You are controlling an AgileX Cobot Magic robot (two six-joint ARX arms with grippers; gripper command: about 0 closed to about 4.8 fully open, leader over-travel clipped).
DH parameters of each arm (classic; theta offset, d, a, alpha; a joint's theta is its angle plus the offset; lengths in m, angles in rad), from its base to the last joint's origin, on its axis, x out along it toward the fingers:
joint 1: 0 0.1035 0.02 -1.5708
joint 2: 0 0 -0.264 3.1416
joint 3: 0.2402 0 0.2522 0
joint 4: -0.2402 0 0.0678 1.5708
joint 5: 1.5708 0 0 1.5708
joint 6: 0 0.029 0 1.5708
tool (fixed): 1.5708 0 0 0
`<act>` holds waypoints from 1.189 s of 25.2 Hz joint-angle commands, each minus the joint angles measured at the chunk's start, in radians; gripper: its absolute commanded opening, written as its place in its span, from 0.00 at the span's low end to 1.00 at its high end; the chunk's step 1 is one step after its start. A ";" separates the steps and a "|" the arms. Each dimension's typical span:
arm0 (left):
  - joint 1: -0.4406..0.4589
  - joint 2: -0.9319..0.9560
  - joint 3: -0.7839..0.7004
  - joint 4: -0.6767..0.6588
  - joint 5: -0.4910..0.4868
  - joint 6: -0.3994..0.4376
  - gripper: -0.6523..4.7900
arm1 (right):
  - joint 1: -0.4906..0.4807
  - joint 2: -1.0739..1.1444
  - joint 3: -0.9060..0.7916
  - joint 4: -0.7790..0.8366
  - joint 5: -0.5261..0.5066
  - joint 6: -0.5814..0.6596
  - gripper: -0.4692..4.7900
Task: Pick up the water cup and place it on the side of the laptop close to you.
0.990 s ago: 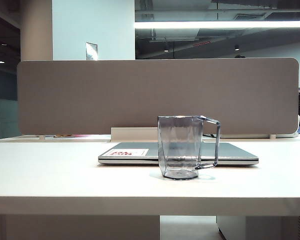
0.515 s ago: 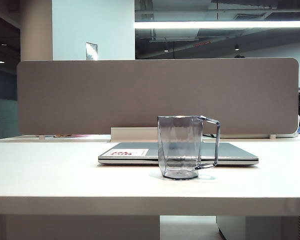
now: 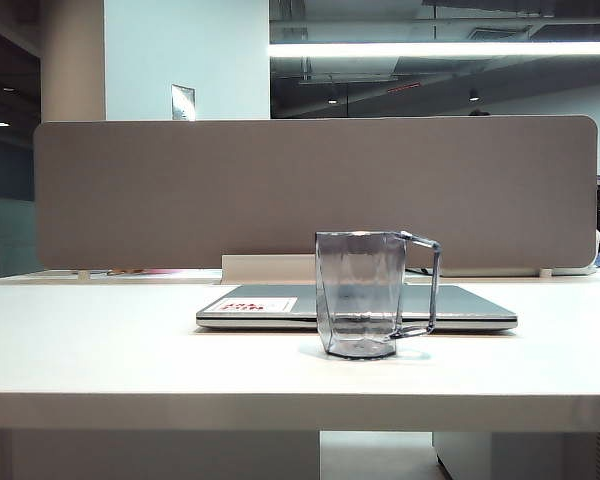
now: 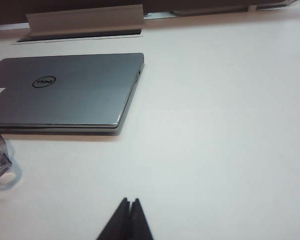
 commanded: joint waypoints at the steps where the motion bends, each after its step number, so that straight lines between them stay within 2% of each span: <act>1: -0.001 -0.002 0.003 0.017 -0.002 0.009 0.15 | 0.000 -0.002 -0.006 0.015 0.021 -0.019 0.07; 11: -0.001 -0.002 0.003 0.023 -0.102 0.050 0.15 | -0.001 -0.002 -0.006 0.050 0.096 -0.019 0.07; 15: -0.001 -0.002 0.003 0.022 -0.104 0.048 0.15 | -0.001 -0.002 -0.006 0.061 0.095 -0.019 0.07; 17: -0.001 -0.002 0.003 0.022 -0.092 0.048 0.15 | -0.001 -0.002 -0.006 0.061 0.095 -0.019 0.07; 21: -0.001 -0.002 0.003 0.021 0.006 0.047 0.15 | 0.002 -0.002 -0.006 0.061 0.082 -0.018 0.07; 24: -0.001 -0.002 0.003 0.044 0.013 0.038 0.15 | 0.002 -0.002 -0.006 0.071 0.011 -0.018 0.07; 30: -0.001 -0.003 0.003 0.058 0.016 0.039 0.15 | 0.002 -0.002 -0.006 0.053 0.011 -0.018 0.07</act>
